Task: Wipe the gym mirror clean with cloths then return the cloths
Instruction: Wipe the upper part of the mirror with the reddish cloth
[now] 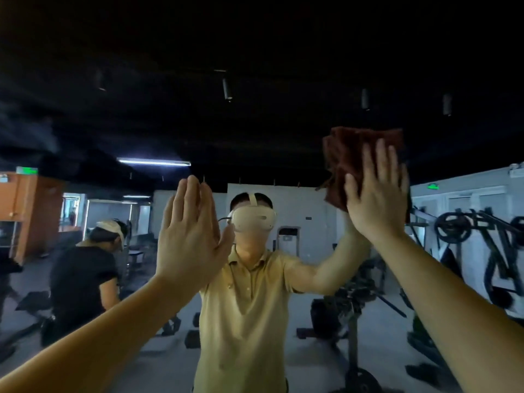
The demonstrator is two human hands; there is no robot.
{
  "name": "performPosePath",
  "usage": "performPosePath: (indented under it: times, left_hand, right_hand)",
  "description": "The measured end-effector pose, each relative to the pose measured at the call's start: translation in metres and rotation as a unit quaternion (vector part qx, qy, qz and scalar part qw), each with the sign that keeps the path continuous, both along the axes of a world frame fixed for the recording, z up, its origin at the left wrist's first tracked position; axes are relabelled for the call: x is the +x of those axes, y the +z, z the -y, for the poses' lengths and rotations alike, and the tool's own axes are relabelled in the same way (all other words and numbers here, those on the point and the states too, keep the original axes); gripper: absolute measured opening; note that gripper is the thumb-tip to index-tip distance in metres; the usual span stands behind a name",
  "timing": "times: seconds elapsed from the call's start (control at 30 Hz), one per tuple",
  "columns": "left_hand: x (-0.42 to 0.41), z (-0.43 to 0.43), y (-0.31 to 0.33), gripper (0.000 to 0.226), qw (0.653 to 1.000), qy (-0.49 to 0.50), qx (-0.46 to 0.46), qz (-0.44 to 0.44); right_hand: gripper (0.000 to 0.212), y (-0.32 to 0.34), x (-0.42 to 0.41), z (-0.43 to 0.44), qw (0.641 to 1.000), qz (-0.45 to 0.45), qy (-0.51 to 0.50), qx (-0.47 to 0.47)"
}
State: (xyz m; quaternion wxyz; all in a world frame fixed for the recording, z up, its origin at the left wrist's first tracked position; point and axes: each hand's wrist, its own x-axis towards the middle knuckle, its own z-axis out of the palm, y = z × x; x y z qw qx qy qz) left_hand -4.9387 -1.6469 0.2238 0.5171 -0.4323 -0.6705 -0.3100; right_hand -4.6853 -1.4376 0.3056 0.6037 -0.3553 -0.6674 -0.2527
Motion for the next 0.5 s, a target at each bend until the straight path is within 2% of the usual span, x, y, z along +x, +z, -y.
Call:
performPosePath:
  times: [0.1, 0.17, 0.23, 0.37, 0.43, 0.5]
  left_hand:
    - [-0.005, 0.007, 0.000, 0.086, 0.999, 0.010, -0.027, -0.015]
    - [-0.010, 0.019, 0.006, 0.080, 0.998, -0.008, -0.052, -0.026]
    - [-0.017, 0.037, 0.008, 0.069, 0.996, -0.068, -0.047, -0.028]
    - [-0.041, 0.085, -0.018, 0.049, 0.984, -0.140, 0.108, 0.023]
    - [-0.050, 0.103, -0.039, 0.032, 0.979, -0.148, 0.137, 0.019]
    - [-0.050, 0.110, -0.057, 0.020, 0.973, -0.201, 0.117, -0.013]
  right_hand:
    - [0.070, -0.017, -0.019, 0.011, 0.989, -0.130, -0.001, -0.074]
    - [0.070, -0.032, -0.058, 0.038, 0.990, -0.127, 0.015, -0.060]
    - [0.073, -0.051, -0.103, 0.069, 0.997, -0.070, 0.038, -0.014]
    - [0.075, -0.089, -0.185, 0.131, 0.992, 0.047, 0.115, 0.039]
    - [0.073, -0.110, -0.215, 0.161, 0.973, 0.116, 0.190, 0.057]
    - [0.069, -0.129, -0.228, 0.180, 0.941, 0.186, 0.274, 0.066]
